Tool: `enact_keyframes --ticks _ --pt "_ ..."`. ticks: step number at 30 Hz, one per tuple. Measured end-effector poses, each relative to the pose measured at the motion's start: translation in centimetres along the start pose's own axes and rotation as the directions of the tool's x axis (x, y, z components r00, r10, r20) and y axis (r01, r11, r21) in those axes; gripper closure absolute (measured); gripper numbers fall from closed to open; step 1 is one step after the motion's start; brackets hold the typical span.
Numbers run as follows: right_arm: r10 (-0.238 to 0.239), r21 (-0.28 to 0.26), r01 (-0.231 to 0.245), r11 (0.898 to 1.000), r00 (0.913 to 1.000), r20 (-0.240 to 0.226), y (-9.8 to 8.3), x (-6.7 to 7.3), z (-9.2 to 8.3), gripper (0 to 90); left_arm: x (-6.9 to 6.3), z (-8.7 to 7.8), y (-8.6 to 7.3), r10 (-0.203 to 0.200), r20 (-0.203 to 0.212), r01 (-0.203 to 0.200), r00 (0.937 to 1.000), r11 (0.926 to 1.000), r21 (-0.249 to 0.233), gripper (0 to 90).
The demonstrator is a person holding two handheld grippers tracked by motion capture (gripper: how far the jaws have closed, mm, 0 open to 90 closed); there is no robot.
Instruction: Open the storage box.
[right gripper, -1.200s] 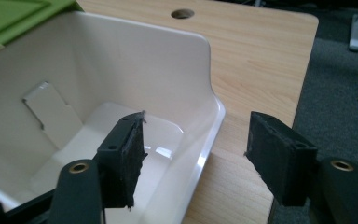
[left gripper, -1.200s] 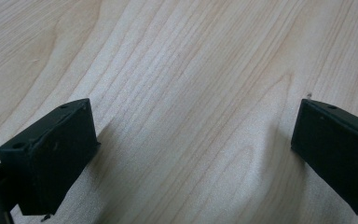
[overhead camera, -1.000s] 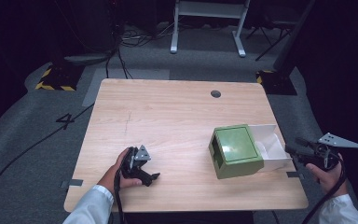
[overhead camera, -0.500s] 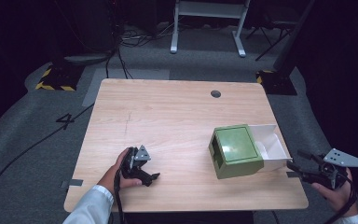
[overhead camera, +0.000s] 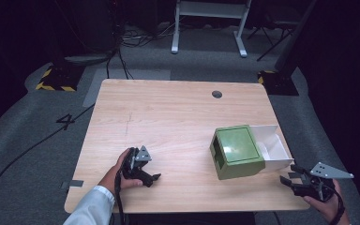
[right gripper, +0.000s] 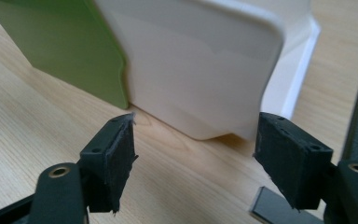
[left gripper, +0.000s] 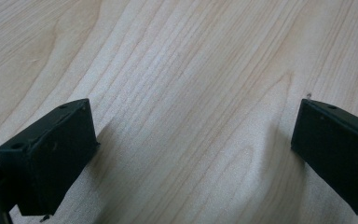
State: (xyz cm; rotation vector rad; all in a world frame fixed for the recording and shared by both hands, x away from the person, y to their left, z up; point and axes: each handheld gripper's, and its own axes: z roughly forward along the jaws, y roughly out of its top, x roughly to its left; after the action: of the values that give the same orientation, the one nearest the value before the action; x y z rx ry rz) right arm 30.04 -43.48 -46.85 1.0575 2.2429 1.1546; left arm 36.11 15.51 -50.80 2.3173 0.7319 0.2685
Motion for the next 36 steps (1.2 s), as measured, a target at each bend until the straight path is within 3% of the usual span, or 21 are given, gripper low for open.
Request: enact_keyframes --ticks 7,19,36 --pt "-0.022 0.054 0.022 0.998 0.9998 -0.002 -1.0 0.2 1.6 28.3 0.0 0.0 0.0 -0.001 -0.001 0.001 1.0 1.0 0.0 0.1" --pt "-0.004 0.088 0.007 0.996 0.9995 -0.03 -2.3 0.0 3.5 28.3 0.0 0.0 0.0 0.003 0.001 -0.003 1.0 1.0 0.001 0.1" --pt "0.006 0.079 -0.006 0.997 1.0 0.005 -2.5 0.1 3.5 27.9 0.1 0.0 0.0 0.006 0.008 -0.006 1.0 1.0 0.001 0.1"
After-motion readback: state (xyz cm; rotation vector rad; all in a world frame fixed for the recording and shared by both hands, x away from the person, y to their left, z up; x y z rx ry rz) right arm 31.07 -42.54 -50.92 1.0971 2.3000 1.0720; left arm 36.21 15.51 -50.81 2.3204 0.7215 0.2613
